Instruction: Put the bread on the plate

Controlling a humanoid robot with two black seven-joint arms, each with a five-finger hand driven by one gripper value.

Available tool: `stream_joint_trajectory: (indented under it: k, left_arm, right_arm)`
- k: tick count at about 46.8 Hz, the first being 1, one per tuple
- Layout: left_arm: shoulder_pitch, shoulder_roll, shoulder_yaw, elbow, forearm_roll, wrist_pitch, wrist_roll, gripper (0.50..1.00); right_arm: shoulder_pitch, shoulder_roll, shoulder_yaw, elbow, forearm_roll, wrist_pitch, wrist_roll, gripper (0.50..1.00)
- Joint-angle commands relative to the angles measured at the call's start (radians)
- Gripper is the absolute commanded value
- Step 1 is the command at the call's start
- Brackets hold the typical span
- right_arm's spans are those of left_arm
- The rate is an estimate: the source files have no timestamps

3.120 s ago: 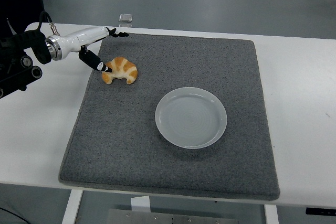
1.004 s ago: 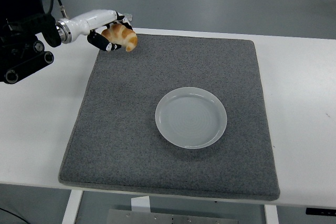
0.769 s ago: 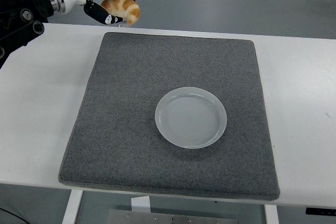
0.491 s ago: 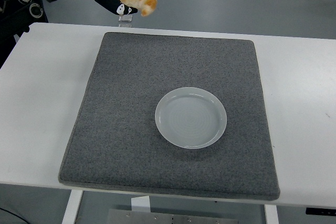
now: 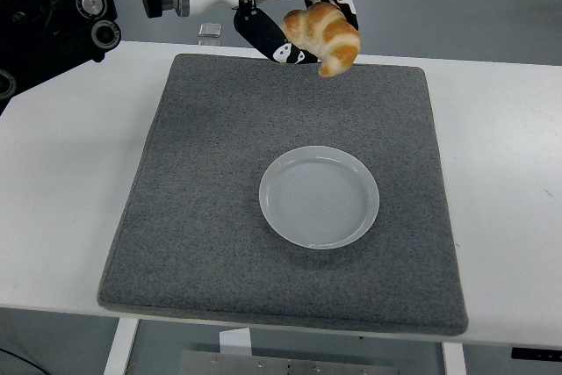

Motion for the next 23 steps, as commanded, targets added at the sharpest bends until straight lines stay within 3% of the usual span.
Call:
stream_joint_trajectory:
  k: [1,17,23]
  left_arm:
    - [0.011,-0.002,0.006,-0.011,0.045,-0.001,0.001,0.500]
    - [0.115,-0.052,0.019,-0.015,0.151,0.016,0.001,0.500]
    - [0.197,-0.100,0.020,-0.011,0.262,0.101,0.001,0.500]
  right_arm:
    - [0.000,0.000,0.000,0.000,0.000,0.000,0.000,0.952]
    - [-0.001,0.000,0.000,0.000,0.000,-0.001,0.000,0.952]
    - [0.000,0.000,0.000,0.000,0.000,0.000,0.000,0.952]
